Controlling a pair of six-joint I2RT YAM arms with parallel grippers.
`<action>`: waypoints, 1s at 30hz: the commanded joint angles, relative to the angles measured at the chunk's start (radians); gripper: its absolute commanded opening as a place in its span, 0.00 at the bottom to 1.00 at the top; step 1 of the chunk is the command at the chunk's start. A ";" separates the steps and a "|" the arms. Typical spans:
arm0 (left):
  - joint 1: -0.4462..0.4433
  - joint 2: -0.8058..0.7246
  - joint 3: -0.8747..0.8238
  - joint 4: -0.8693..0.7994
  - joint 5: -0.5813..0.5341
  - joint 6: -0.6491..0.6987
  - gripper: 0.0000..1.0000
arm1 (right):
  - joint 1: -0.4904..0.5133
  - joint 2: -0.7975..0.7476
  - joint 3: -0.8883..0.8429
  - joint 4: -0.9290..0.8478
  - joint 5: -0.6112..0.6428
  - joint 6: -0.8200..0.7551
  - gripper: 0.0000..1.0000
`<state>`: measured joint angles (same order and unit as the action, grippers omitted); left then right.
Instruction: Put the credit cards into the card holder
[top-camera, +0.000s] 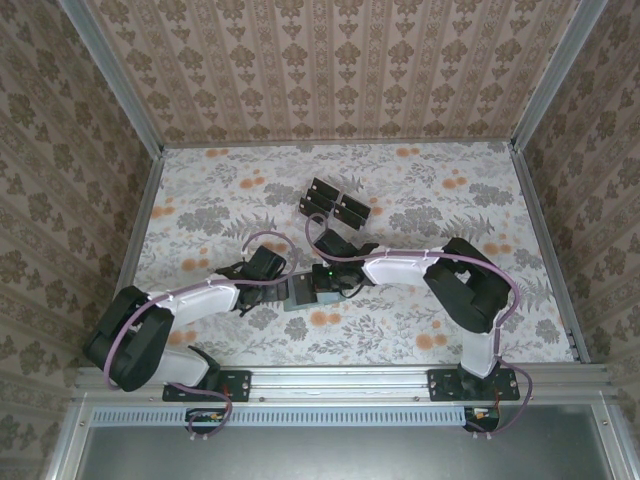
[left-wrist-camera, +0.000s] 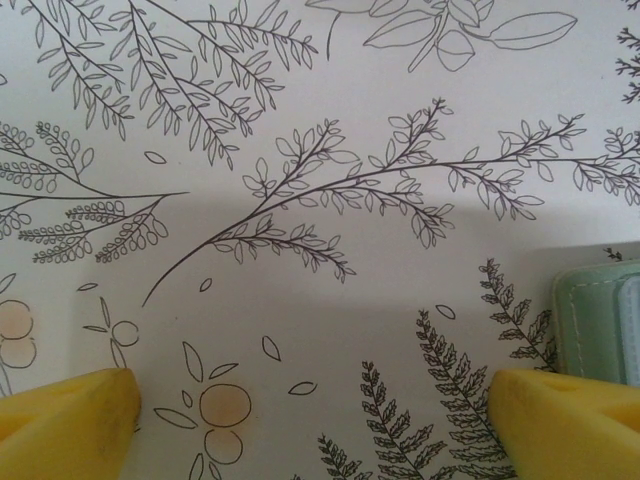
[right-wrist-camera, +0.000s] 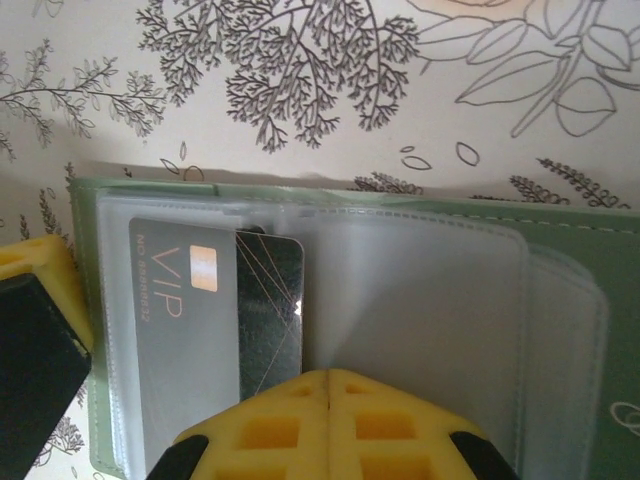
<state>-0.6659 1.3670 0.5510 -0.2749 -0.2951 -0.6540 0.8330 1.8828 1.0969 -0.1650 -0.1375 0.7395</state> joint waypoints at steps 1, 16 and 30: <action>0.008 0.014 -0.023 0.015 0.011 0.012 1.00 | 0.011 0.031 0.034 -0.004 -0.024 0.015 0.01; 0.009 0.018 -0.015 0.024 0.010 0.026 1.00 | 0.028 0.062 0.048 0.075 -0.094 0.070 0.01; 0.122 -0.155 0.004 -0.068 0.032 0.060 1.00 | 0.018 -0.060 0.012 0.037 -0.009 0.061 0.14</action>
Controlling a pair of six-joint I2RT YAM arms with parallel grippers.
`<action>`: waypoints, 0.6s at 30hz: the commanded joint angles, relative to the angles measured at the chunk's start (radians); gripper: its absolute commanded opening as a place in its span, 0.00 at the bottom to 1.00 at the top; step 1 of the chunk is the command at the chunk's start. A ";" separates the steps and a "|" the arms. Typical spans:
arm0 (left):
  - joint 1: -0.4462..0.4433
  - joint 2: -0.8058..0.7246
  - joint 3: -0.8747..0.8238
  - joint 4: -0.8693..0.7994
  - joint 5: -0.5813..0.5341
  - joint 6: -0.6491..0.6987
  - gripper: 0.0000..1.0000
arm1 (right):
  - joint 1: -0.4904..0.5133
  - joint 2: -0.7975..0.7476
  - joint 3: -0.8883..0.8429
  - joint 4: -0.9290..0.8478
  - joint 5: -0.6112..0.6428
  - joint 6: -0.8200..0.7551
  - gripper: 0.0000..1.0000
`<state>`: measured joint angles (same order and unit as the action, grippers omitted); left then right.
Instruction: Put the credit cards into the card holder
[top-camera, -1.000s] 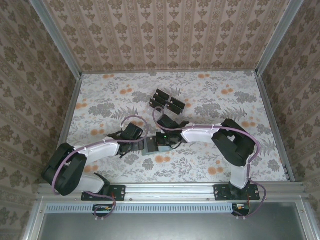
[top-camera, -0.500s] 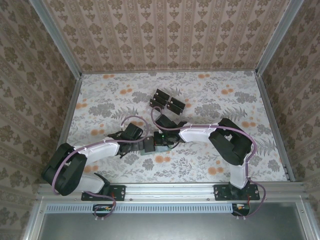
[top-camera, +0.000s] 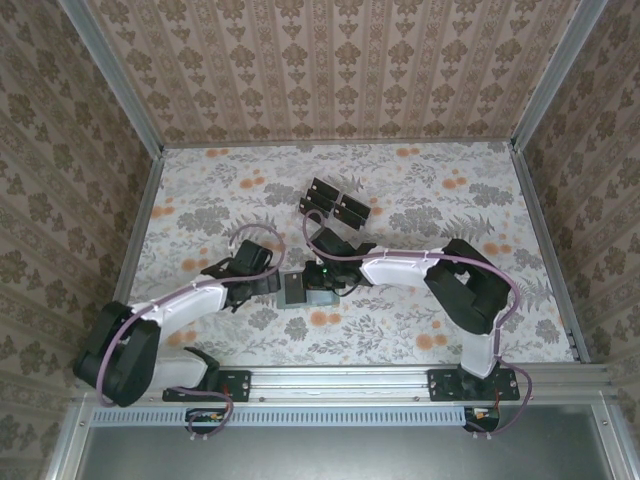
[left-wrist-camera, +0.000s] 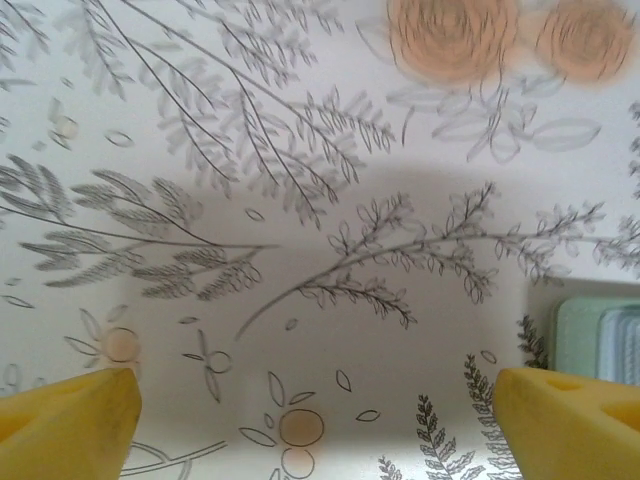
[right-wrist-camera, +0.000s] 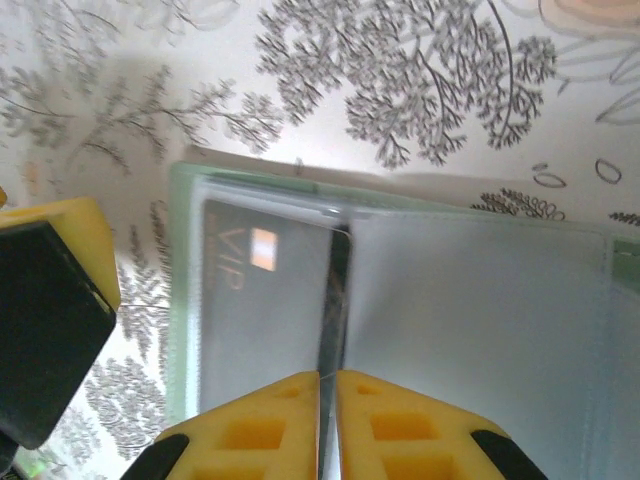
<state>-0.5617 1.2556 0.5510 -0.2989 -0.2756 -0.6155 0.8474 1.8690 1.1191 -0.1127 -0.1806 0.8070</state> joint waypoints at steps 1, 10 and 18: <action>0.026 -0.054 0.003 -0.048 0.018 0.022 1.00 | 0.003 -0.044 -0.012 -0.015 0.032 -0.006 0.14; 0.033 -0.058 -0.016 -0.050 0.039 0.013 1.00 | 0.009 -0.005 -0.010 0.008 0.015 0.006 0.05; 0.032 -0.040 -0.013 -0.041 0.051 0.013 1.00 | 0.015 0.043 0.011 0.006 0.008 0.009 0.04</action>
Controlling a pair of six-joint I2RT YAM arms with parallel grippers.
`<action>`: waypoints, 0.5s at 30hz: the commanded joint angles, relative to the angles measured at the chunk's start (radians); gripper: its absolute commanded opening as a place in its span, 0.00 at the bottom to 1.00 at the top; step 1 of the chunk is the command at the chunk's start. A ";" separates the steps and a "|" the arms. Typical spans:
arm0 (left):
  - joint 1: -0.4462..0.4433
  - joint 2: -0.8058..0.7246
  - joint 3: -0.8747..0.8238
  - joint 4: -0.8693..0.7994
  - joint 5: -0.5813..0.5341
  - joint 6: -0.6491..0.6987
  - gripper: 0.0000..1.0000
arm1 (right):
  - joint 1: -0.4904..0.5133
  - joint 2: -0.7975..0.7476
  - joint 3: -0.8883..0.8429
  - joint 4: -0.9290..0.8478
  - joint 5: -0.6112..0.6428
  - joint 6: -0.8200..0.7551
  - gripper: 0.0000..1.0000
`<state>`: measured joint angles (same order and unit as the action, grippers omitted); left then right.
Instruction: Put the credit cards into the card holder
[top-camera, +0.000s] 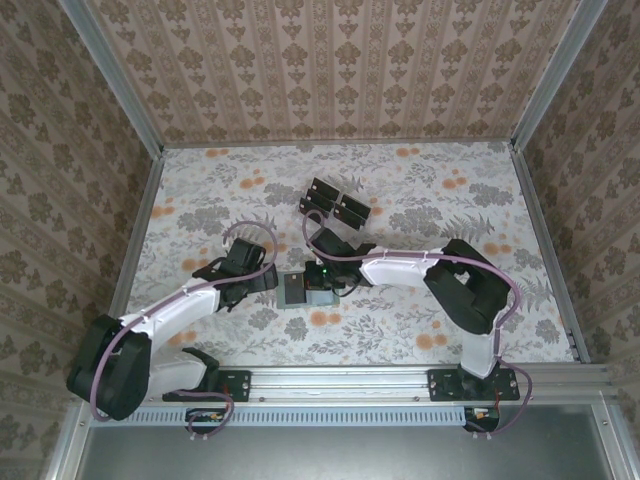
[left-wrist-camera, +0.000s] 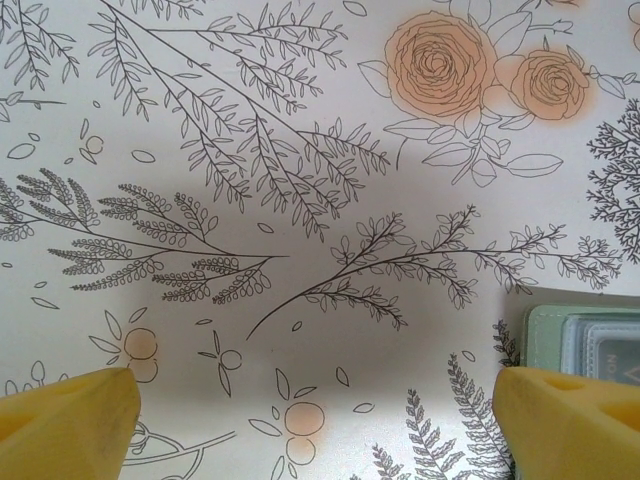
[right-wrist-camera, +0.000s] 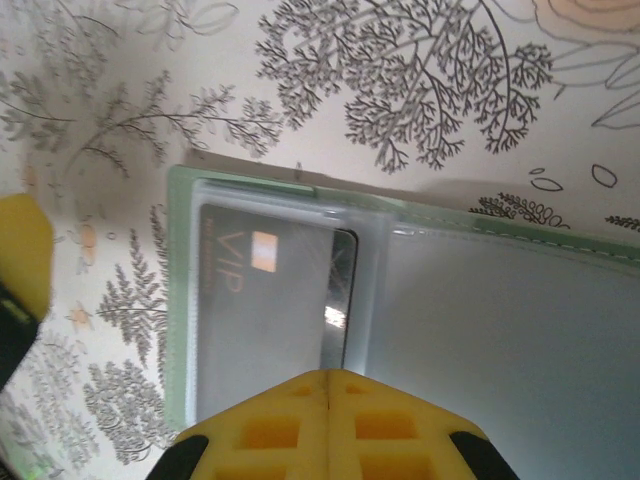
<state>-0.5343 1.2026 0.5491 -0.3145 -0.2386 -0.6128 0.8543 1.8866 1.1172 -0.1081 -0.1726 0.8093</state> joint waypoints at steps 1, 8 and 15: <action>0.005 0.016 -0.011 -0.023 0.016 0.007 1.00 | 0.008 0.031 0.016 0.000 -0.001 0.008 0.04; 0.001 0.057 -0.011 -0.011 0.026 -0.012 1.00 | 0.009 0.055 0.023 -0.003 -0.001 0.011 0.04; -0.015 0.092 -0.015 0.013 0.034 -0.020 1.00 | 0.010 0.072 0.037 -0.004 -0.012 0.012 0.04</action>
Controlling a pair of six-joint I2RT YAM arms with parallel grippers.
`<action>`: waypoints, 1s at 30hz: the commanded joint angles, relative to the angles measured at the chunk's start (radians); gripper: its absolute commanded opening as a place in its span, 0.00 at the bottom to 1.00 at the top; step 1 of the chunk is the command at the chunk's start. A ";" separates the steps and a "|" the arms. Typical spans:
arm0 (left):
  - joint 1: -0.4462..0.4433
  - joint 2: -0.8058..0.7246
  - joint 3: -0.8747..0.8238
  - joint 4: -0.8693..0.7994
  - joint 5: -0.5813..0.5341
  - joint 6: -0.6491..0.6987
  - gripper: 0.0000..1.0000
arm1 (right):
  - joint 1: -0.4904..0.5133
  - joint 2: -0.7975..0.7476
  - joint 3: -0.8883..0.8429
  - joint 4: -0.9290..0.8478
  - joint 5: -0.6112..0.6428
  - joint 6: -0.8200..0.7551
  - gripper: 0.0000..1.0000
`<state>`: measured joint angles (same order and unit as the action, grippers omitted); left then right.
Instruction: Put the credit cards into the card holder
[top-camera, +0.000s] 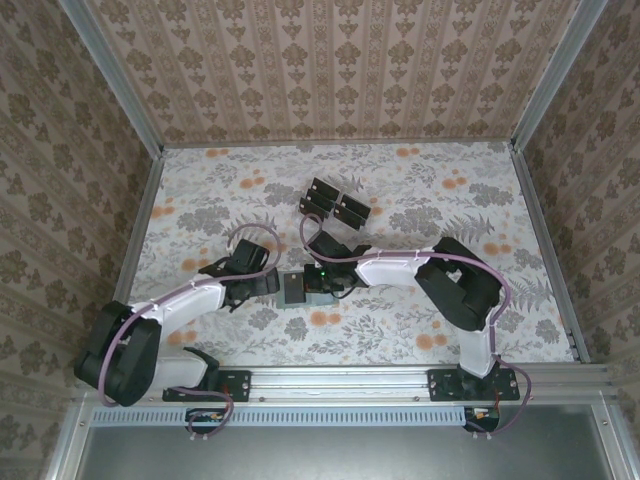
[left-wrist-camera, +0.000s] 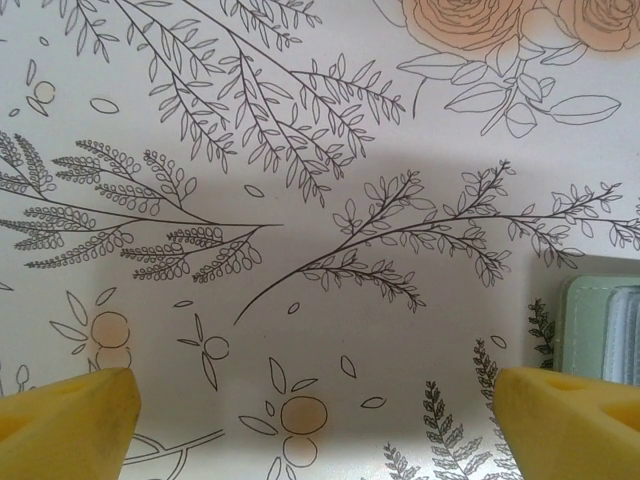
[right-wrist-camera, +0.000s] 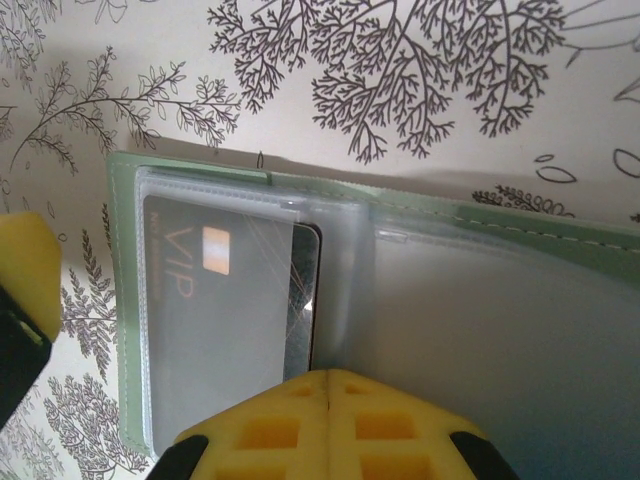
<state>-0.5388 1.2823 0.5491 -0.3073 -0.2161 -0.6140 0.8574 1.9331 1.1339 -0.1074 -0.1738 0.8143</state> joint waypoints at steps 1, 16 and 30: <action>-0.011 0.015 -0.015 0.008 0.011 -0.019 1.00 | 0.007 0.029 0.024 -0.004 -0.016 0.006 0.04; -0.013 -0.011 0.006 -0.012 0.006 -0.001 1.00 | -0.001 -0.115 0.045 -0.049 -0.021 -0.047 0.17; -0.018 -0.078 0.020 -0.047 0.012 0.005 1.00 | -0.027 -0.111 0.110 -0.225 0.057 -0.210 0.34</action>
<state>-0.5495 1.2259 0.5495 -0.3149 -0.2058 -0.6132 0.8341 1.7905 1.2137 -0.2665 -0.1471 0.6563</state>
